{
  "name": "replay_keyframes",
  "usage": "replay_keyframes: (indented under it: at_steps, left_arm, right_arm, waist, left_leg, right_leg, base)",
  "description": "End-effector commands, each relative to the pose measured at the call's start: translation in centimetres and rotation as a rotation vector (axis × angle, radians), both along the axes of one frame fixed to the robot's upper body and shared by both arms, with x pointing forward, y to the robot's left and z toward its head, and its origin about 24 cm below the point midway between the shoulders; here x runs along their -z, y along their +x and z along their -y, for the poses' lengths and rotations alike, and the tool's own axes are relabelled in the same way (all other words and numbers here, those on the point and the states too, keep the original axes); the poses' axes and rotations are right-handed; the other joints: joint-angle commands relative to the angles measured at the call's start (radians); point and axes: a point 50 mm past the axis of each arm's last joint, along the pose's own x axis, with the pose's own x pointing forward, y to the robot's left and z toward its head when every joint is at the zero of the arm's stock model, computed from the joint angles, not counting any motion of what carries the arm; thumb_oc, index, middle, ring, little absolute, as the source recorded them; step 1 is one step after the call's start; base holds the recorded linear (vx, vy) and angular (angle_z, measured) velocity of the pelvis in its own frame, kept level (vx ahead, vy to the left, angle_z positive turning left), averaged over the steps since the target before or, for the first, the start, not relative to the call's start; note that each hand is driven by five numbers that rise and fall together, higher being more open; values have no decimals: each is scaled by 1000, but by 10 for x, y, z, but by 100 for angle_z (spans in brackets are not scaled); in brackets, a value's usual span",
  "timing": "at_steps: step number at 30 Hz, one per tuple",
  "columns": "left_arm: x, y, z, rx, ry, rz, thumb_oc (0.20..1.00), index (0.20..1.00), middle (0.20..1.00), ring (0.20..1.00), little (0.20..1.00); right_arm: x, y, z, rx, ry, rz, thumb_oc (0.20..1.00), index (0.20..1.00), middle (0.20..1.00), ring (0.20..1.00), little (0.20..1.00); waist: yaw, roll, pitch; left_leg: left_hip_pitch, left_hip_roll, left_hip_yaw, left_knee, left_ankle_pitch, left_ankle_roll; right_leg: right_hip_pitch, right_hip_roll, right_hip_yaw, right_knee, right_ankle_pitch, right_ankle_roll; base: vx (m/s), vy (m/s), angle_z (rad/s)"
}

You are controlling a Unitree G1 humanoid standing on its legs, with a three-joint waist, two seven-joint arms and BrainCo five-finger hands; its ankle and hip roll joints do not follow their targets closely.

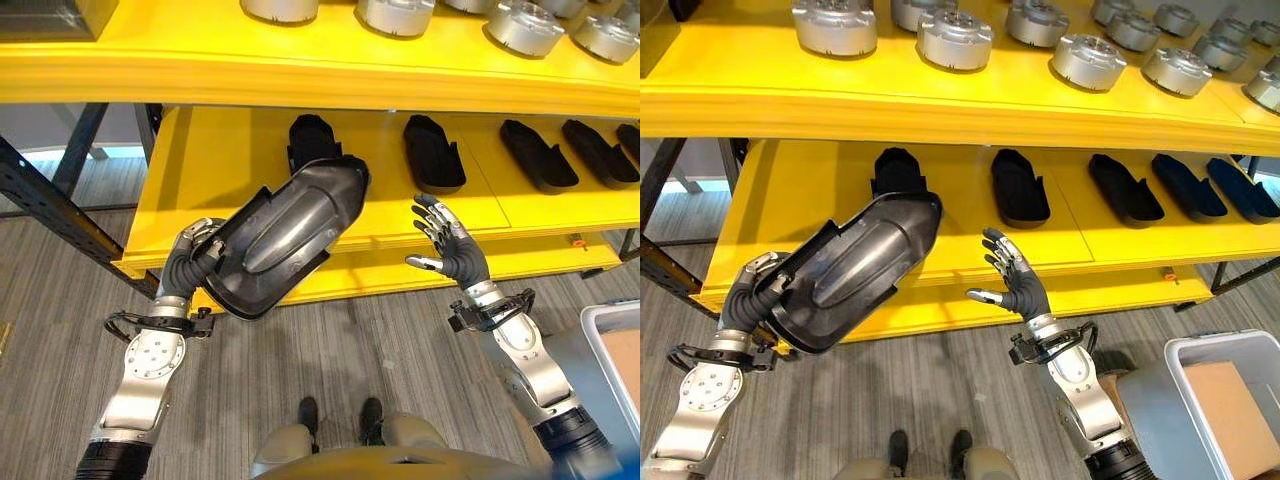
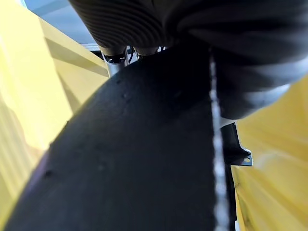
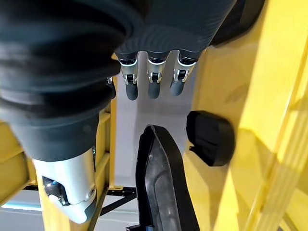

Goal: Move parts from the plastic box to the shelf.

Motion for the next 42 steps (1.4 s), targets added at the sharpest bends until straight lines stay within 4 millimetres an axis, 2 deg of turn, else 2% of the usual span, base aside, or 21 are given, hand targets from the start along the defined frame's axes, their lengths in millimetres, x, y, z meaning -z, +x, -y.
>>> replay_keyframes:
  at_steps: [1,2,5,7,9,11,12,13,14,15,16,17,18,19,20,23,28,29,33,39,42]
  left_arm:
    - [-23,0,4,33,-39,139,200,200,200,200,200]
    - [-23,0,4,33,-39,139,200,200,200,200,200]
    - [-19,-2,6,42,-71,124,200,200,200,200,200]
    - [-17,-2,8,50,-101,121,200,200,200,200,200]
    - [-17,-2,8,48,-113,123,200,200,200,200,200]
    - [-17,-5,6,30,-118,125,200,200,200,200,200]
    - [-18,-6,5,17,-125,132,200,200,200,200,200]
    - [-20,-4,2,-6,-145,152,200,200,200,200,200]
    - [-22,-3,3,-7,-157,162,200,200,200,200,200]
    - [-23,0,5,-6,-179,172,200,200,200,200,200]
    - [-25,3,6,1,-192,185,200,200,200,200,200]
    - [-30,8,10,24,-200,210,200,200,200,200,200]
    - [-31,11,13,34,-219,217,200,200,200,200,200]
    - [-40,20,18,61,-222,253,200,200,200,200,200]
    - [-53,30,26,95,-238,313,200,200,200,200,200]
    - [-64,46,35,109,-299,360,200,200,200,200,200]
    - [-67,70,38,37,-216,356,200,200,200,200,200]
    - [-64,84,37,-6,-219,327,200,200,200,200,200]
    - [-68,110,41,-63,-400,310,200,200,200,200,200]
    - [-78,124,35,-150,-536,337,200,200,200,200,200]
    - [-90,131,31,-203,-603,381,200,200,200,200,200]
  right_arm:
    - [-14,2,4,-19,1,79,1000,1000,1000,1000,1000]
    - [-14,2,4,-20,0,79,1000,1000,1000,1000,1000]
    - [-19,2,9,-14,-6,95,1000,1000,1000,1000,1000]
    - [-21,2,16,1,-21,106,1000,1000,1000,1000,1000]
    - [-22,3,19,17,-19,108,1000,1000,1000,1000,1000]
    - [-20,2,20,27,-12,100,1000,1000,1000,1000,1000]
    - [-20,2,20,31,-5,98,1000,1000,1000,1000,1000]
    - [-19,4,20,43,3,98,1000,1000,1000,1000,1000]
    - [-19,4,21,51,4,98,1000,1000,1000,1000,1000]
    - [-20,5,24,71,7,99,1000,1000,1000,1000,1000]
    - [-21,6,25,80,-4,106,1000,1000,1000,1000,1000]
    - [-23,6,23,78,-4,120,1000,1000,1000,1000,1000]
    - [-24,7,22,85,-9,124,1000,1000,1000,1000,1000]
    - [-25,7,23,102,-5,132,1000,1000,1000,1000,1000]
    - [-23,6,21,106,0,130,1000,1000,1000,1000,1000]
    - [-18,5,16,92,20,98,1000,1000,1000,1000,1000]
    - [-16,9,4,46,20,82,1000,1000,1000,1000,1000]
    - [-15,12,-3,23,28,72,1000,1000,1000,1000,1000]
    - [-12,11,-14,-19,32,54,1000,1000,1000,1000,1000]
    - [-12,7,-20,-44,44,47,1000,1000,1000,1000,1000]
    - [-12,3,-22,-63,54,44,1000,1000,1000,1000,1000]
  waist:
    - [17,-15,-57]
    - [16,-14,-57]
    - [22,-18,-27]
    - [30,-8,9]
    - [21,-6,21]
    - [23,-2,22]
    - [22,6,20]
    - [23,27,22]
    - [14,41,22]
    - [-2,59,25]
    - [-9,72,23]
    - [-2,95,25]
    - [-1,100,28]
    - [-4,96,45]
    - [-8,77,72]
    - [-15,45,74]
    - [-21,11,59]
    - [-27,-4,54]
    - [-44,-24,60]
    - [-62,-32,74]
    - [-74,-34,89]
  left_leg:
    - [-9,59,-6,76,-73,-60]
    - [-10,60,-7,80,-75,-61]
    - [-73,64,-12,246,-104,-88]
    - [-126,66,-68,373,-90,-115]
    - [-143,145,-95,370,-64,-129]
    - [-112,235,-120,284,-22,-141]
    - [-95,285,-136,218,13,-149]
    - [-87,373,-175,122,104,-166]
    - [-82,416,-156,70,145,-181]
    - [-85,451,-92,33,183,-200]
    - [-60,464,-62,8,177,-212]
    - [-46,454,-65,-14,155,-223]
    - [-51,432,-65,-2,135,-222]
    - [-82,401,-61,54,94,-222]
    - [-125,349,-57,187,25,-229]
    - [-185,298,-48,316,-61,-223]
    - [-209,286,-43,346,-78,-218]
    - [-214,288,-37,354,-82,-217]
    - [-226,297,-31,374,-86,-218]
    - [-249,314,-31,402,-93,-224]
    - [-282,327,-43,430,-97,-233]
  right_leg:
    - [52,7,-40,-55,44,33]
    - [54,8,-41,-57,45,33]
    - [69,7,-52,-69,43,15]
    - [75,19,-58,-55,29,-6]
    - [73,16,-57,-28,14,-6]
    - [63,14,-42,10,-6,5]
    - [47,8,-36,36,-21,13]
    - [13,-6,-18,86,-40,27]
    - [-5,-20,-26,120,-56,35]
    - [-16,-41,-45,153,-68,44]
    - [-40,-53,-53,178,-72,49]
    - [-70,-69,-40,210,-72,68]
    - [-75,-89,-36,213,-62,78]
    - [-62,-127,-38,204,-50,94]
    - [-34,-172,-35,176,-25,111]
    - [-3,-222,-18,108,11,132]
    - [6,-225,-8,71,28,138]
    - [1,-221,1,69,31,140]
    - [-18,-210,18,77,38,139]
    - [-54,-194,34,108,34,137]
    - [-91,-180,42,148,22,133]
  base:
    - [53,-164,4]
    - [39,-247,1]
    - [-22,-133,10]
    - [-55,-107,24]
    - [-11,2,16]
    - [15,103,-7]
    - [6,237,-22]
    - [-7,297,-30]
    - [-26,357,-25]
    - [-44,288,8]
    - [-20,366,40]
    - [-7,333,30]
    - [5,398,4]
    - [5,386,13]
    - [28,419,47]
    - [68,298,24]
    - [28,59,-15]
    - [1,3,-6]
    - [-26,-13,-17]
    - [-46,-17,-11]
    - [-83,-42,-4]
